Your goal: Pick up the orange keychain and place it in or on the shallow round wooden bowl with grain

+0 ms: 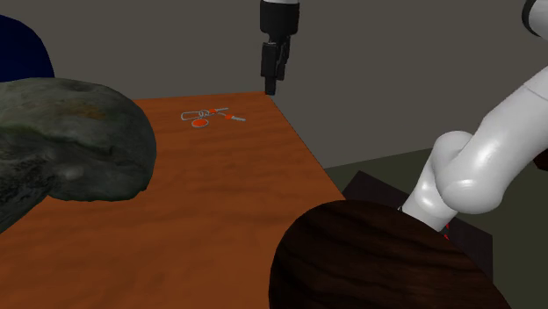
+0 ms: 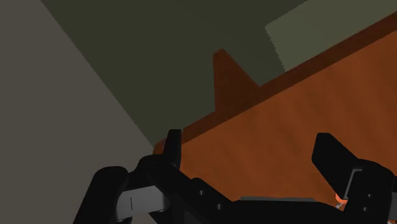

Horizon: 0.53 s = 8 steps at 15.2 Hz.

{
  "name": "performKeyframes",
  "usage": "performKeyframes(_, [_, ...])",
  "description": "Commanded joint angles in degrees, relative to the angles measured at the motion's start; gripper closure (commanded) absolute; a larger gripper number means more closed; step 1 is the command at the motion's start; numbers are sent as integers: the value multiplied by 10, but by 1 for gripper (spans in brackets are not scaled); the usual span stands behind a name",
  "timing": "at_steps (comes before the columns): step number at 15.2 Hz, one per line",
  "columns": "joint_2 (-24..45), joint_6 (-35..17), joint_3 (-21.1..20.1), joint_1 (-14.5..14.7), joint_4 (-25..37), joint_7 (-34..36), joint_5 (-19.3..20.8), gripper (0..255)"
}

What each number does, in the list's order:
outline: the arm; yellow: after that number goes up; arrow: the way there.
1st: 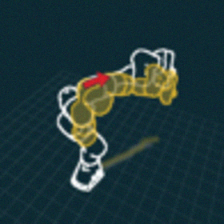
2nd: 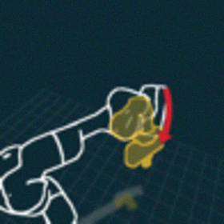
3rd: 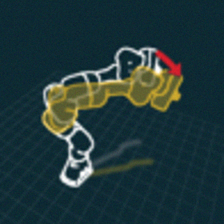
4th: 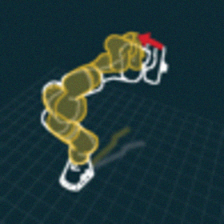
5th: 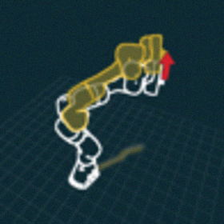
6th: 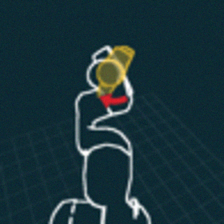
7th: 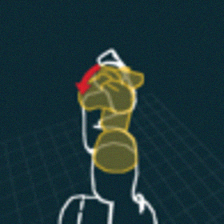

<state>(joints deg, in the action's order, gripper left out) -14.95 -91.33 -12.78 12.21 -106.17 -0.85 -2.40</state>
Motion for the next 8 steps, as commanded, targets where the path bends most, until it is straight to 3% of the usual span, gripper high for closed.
performKeyframes(1, [32, 1, -16, 11, 35, 2, 0, 0])
performKeyframes(8, [141, 13, -67, 52, 156, 8, 17, 0])
